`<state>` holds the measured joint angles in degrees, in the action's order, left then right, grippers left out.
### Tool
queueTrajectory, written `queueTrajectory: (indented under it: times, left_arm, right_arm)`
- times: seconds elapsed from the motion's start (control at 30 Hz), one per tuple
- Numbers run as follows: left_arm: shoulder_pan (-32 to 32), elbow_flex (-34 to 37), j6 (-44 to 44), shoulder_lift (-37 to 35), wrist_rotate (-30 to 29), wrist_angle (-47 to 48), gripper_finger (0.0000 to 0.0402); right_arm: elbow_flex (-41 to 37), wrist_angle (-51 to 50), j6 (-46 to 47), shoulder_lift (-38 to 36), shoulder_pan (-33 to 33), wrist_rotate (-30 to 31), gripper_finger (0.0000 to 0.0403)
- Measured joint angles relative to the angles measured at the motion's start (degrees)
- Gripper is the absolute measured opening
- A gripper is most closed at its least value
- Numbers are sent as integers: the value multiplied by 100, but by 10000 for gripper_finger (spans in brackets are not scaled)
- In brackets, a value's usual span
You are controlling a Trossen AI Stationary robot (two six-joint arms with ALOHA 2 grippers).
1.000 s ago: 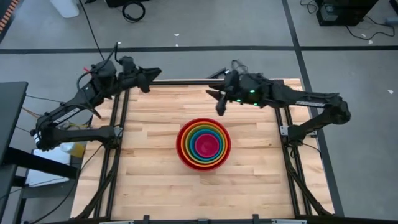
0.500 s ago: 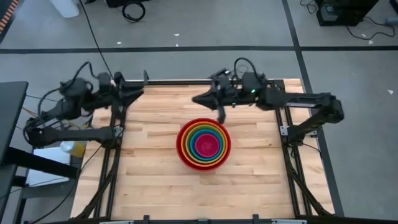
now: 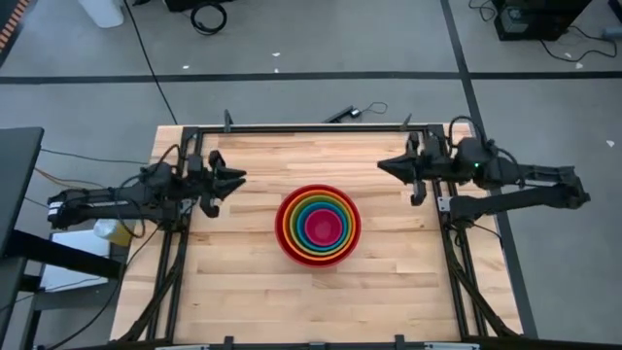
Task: Nest bowls inside each other
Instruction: Return to Home Position
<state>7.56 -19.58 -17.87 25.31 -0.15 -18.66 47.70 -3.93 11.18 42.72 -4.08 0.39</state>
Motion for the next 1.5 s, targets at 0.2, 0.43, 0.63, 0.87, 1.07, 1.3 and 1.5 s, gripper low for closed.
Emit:
queueTrajectory:
  times: [0.2,0.43,0.63,0.87,1.07,1.3,1.5]
  left_arm:
    - [-257,718,157,3,277,-413,116]
    - [-239,1269,434,-530,-329,-654,116]
    - [-28,1198,564,-1152,-323,-135,116]
    - [-16,1205,532,-2205,-320,1165,116]
    - [-16,1211,697,-2496,-431,1892,116]
    - [-11,1280,807,-2515,-449,1891,116]
    - [-2,1905,410,-2513,-481,635,117]
  right_arm:
    - [-1353,591,265,-1166,126,124,7]
    - [-2872,1287,656,-2307,412,596,6]
    - [-3002,369,520,-3181,251,804,7]
    - [-3181,-278,378,-4127,142,953,7]
    - [-3742,-400,699,-4251,142,663,6]
    - [-4514,498,722,-4261,142,598,5]
    - [-4736,777,832,-4257,142,554,5]
